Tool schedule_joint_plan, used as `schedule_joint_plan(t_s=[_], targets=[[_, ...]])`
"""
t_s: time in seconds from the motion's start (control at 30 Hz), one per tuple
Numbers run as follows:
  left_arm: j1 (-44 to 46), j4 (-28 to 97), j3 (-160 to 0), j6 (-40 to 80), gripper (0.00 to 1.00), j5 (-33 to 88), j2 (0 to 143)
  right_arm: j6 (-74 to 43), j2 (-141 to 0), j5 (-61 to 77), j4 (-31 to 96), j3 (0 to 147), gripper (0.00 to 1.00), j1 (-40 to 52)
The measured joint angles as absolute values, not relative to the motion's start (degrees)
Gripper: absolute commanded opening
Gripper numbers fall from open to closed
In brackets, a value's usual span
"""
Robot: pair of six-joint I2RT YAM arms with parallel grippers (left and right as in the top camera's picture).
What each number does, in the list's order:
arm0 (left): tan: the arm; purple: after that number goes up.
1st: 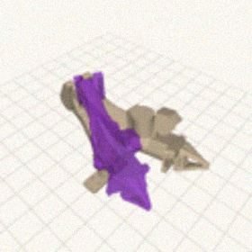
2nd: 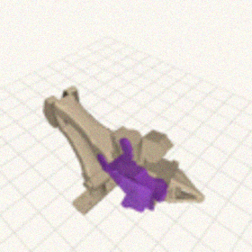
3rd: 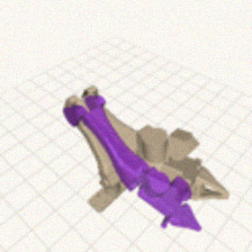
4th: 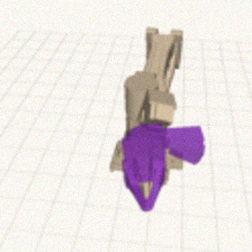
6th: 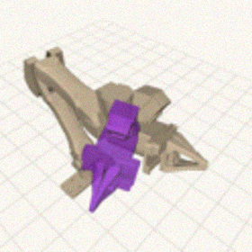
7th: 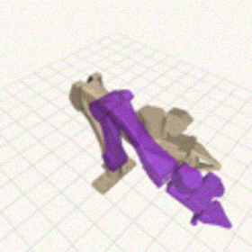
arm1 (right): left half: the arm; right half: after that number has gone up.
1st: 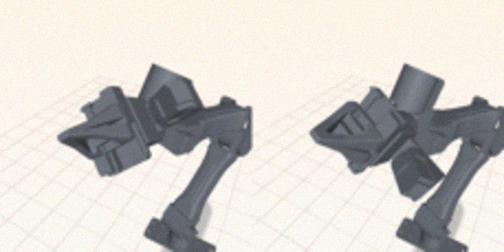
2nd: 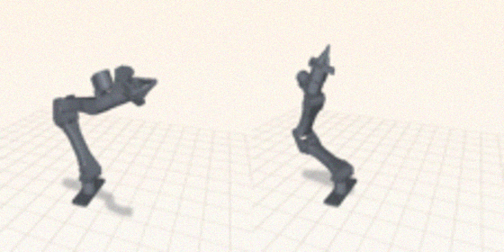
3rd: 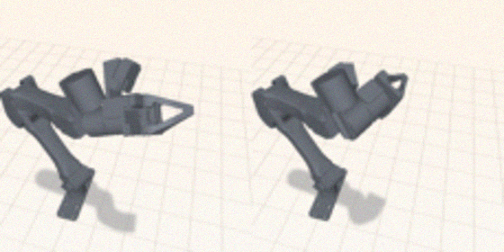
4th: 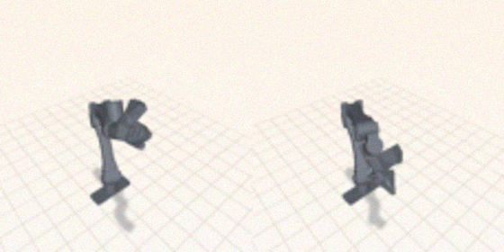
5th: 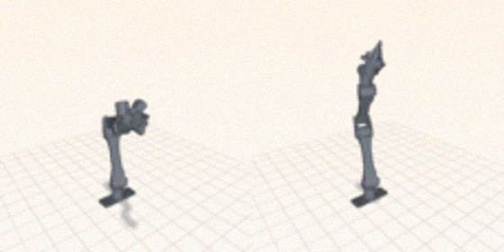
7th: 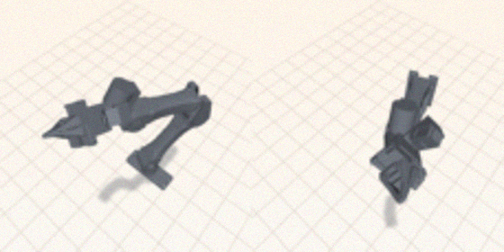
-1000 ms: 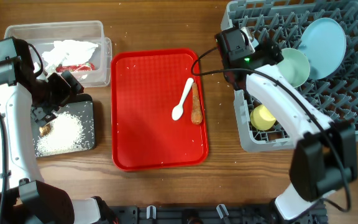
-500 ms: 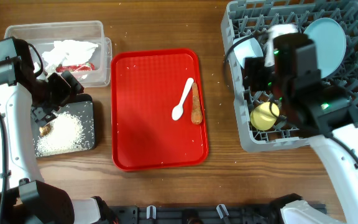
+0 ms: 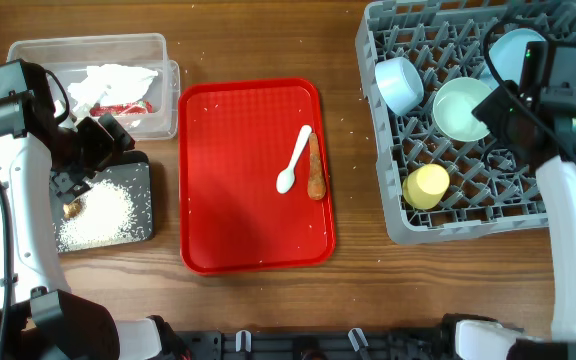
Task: Sort waste into correct bins and load items into the dishwasher rack
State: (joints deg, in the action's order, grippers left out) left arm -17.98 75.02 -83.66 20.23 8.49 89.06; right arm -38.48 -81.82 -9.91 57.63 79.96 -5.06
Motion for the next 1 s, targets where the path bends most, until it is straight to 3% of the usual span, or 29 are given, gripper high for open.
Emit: schedule_joint_plan(t_s=[0.17, 1.0], targets=[[-17.98, 75.02, -83.66, 20.23, 1.0, 8.51, 89.06, -38.3, -87.55, -7.62, 57.89, 77.82, 0.42, -5.15], [-17.98, 75.02, -83.66, 20.25, 1.0, 8.49, 89.06, -36.75, -95.81, -5.28, 54.81, 76.07, 0.37, -5.15]])
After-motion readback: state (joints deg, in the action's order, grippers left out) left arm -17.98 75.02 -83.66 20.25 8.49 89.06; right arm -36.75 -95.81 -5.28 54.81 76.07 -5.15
